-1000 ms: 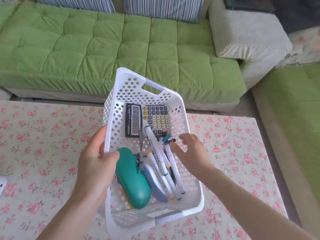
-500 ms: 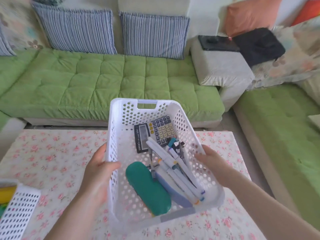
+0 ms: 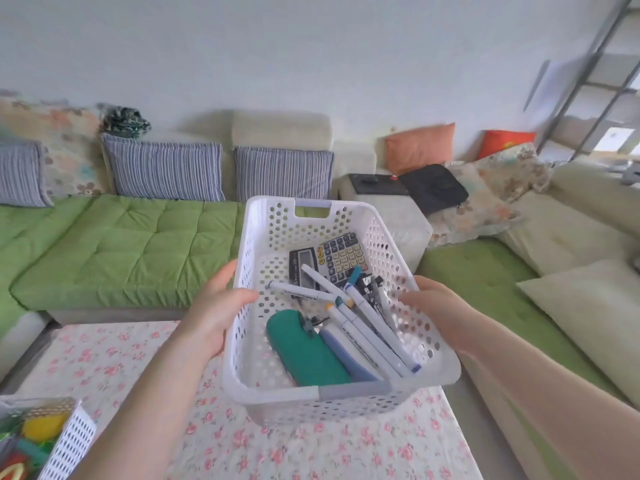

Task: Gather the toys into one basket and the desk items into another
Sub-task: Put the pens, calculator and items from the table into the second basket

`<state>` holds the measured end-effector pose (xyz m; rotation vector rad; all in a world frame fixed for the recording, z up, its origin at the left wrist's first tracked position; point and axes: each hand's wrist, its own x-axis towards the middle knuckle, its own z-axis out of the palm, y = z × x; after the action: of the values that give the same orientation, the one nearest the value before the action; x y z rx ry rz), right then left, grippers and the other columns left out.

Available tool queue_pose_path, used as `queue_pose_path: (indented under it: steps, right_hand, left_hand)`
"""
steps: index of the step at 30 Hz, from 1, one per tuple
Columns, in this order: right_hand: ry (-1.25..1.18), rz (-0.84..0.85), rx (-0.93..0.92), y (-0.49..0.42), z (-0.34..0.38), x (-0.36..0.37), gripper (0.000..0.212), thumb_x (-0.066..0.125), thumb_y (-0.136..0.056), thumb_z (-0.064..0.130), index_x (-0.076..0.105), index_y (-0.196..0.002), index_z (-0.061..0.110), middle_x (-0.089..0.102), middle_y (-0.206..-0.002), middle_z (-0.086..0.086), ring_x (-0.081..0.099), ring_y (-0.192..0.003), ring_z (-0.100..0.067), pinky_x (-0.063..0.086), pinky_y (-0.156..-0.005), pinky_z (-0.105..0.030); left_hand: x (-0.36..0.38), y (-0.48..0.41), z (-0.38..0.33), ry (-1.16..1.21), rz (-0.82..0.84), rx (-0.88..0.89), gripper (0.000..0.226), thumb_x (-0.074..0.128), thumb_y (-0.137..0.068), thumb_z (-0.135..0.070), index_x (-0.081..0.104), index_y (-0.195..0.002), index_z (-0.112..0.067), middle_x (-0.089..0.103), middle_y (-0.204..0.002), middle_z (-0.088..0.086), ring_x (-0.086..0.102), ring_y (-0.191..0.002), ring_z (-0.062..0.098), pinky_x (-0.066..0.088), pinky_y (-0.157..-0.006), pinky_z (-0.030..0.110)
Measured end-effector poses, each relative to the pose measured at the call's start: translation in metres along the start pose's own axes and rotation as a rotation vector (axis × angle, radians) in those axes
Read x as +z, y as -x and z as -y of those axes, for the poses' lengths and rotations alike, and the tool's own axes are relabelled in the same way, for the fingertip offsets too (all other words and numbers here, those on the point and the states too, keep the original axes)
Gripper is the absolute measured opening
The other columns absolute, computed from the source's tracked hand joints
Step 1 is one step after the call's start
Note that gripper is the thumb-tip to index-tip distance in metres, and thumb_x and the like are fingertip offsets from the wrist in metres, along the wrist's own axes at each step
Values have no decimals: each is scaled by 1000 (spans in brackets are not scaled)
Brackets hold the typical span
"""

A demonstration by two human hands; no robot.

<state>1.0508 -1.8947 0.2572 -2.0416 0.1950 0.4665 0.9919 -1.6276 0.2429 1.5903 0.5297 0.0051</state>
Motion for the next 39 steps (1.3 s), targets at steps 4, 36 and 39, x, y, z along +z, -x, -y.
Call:
queue_pose_path:
  steps: [4,36,39]
  right_hand:
    - [88,-61,-48,70,6,-18,34,50,-92,9,51,-125,7,60,-114,-12,56,-107,-31,44,-100,-48]
    - [55,-271,-75,398,70,111,27,55,-89,11,60,-115,5,64,-105,-18,63,-90,-30,51,-75,-37]
    - [46,-246,-73,394,75,130,29,55,-90,9,59,-118,3,63,-101,-18,59,-74,-24,47,-60,-29]
  left_hand:
    - [-6,57,-5,-44,20,47,67,52,-83,1,36,-139,-30,49,-138,1,54,-115,28,46,-92,49]
    - [-232,286,-40,-317,154,328,36,51,-86,-8,55,-120,-18,62,-108,3,61,-81,15,44,-62,29]
    - [-250,287,-34,-302,133,309,36,52,-86,-5,55,-119,-18,62,-104,0,59,-76,10,42,-57,27]
